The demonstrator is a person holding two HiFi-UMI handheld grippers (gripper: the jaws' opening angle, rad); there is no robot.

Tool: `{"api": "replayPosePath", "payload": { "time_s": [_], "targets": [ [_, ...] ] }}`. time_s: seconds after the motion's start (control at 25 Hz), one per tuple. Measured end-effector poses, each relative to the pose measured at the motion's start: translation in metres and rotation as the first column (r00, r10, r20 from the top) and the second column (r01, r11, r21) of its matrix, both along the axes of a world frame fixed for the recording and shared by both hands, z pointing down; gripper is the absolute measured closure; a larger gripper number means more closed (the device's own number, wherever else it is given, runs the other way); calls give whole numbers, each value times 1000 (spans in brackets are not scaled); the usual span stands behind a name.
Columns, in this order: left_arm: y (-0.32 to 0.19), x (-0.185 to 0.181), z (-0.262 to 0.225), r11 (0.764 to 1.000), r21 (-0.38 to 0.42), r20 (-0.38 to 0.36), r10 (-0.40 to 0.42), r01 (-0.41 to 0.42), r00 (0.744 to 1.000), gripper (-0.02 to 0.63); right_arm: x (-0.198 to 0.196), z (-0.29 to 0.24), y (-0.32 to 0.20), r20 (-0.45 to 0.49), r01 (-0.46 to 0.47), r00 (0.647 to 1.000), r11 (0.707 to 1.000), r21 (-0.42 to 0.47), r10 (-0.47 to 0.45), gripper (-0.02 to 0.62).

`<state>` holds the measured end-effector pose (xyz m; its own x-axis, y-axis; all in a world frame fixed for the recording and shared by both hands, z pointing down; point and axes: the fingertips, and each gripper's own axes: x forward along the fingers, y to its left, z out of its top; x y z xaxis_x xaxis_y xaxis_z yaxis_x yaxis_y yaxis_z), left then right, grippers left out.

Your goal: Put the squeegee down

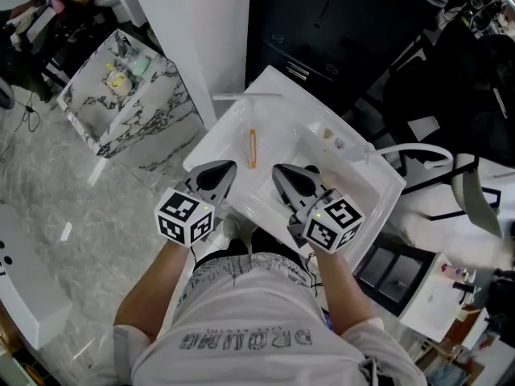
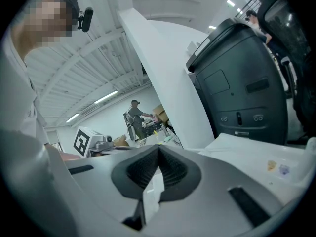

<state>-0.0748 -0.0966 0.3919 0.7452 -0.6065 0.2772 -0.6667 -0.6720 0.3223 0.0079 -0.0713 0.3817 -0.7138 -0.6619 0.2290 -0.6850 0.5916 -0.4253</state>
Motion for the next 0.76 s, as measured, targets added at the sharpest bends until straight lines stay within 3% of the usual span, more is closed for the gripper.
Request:
{"api": "replayPosePath", "payload": {
  "time_s": [0.76],
  "targets": [
    [-5, 2, -4, 1000, 2, -9, -2, 3, 1000, 584, 2, 2, -5, -11, 1, 1000, 1000, -12, -1, 588]
  ]
}}
